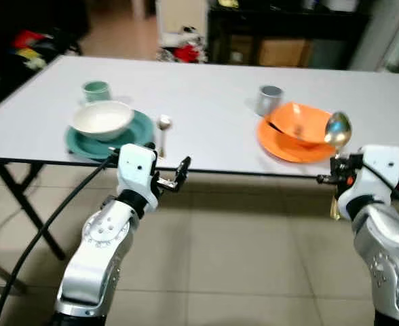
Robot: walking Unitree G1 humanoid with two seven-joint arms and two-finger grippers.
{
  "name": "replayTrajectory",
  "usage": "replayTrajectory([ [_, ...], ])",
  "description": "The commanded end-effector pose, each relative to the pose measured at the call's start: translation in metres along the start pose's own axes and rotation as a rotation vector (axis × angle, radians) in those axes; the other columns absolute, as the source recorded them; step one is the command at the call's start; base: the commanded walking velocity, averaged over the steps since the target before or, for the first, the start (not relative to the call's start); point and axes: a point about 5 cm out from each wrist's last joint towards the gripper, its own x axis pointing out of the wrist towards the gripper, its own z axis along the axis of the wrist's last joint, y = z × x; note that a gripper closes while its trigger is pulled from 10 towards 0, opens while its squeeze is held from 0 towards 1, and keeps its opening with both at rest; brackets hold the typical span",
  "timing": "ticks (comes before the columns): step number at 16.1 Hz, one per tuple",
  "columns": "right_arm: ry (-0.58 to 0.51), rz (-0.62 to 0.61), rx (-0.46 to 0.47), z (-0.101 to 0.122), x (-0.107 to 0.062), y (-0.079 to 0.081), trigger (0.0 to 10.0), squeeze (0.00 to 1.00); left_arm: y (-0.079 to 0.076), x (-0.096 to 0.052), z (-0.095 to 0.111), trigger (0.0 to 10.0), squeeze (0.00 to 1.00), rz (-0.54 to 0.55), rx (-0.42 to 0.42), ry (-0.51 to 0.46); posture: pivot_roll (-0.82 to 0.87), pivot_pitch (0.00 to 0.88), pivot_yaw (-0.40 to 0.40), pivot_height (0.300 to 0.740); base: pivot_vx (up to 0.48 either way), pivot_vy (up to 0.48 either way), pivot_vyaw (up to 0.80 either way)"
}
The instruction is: Setting the table
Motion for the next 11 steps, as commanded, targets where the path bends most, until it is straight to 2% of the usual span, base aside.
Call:
replayTrajectory([
  [1,0.003,0.038,-0.007,0.0030,0.0036,0.0078,10.0,0.00,0.0068,-0.0002,-0.0007,10.0,0.00,0.027,0.014,0.007,0.05,0.000,-0.033,0.740,0.319,0.000,0.00],
  [2,0.028,0.044,0.000,0.0015,0.0040,0.0083,10.0,0.00,0.0068,0.0002,-0.0007,10.0,0.00,0.025,0.015,0.006,0.05,0.000,-0.033,0.740,0.315,0.000,0.00],
  [11,0.028,0.044,0.000,0.0015,0.0040,0.0083,10.0,0.00,0.0068,0.0002,-0.0007,10.0,0.00,0.025,0.015,0.006,0.05,0.000,-0.033,0.740,0.315,0.000,0.00],
])
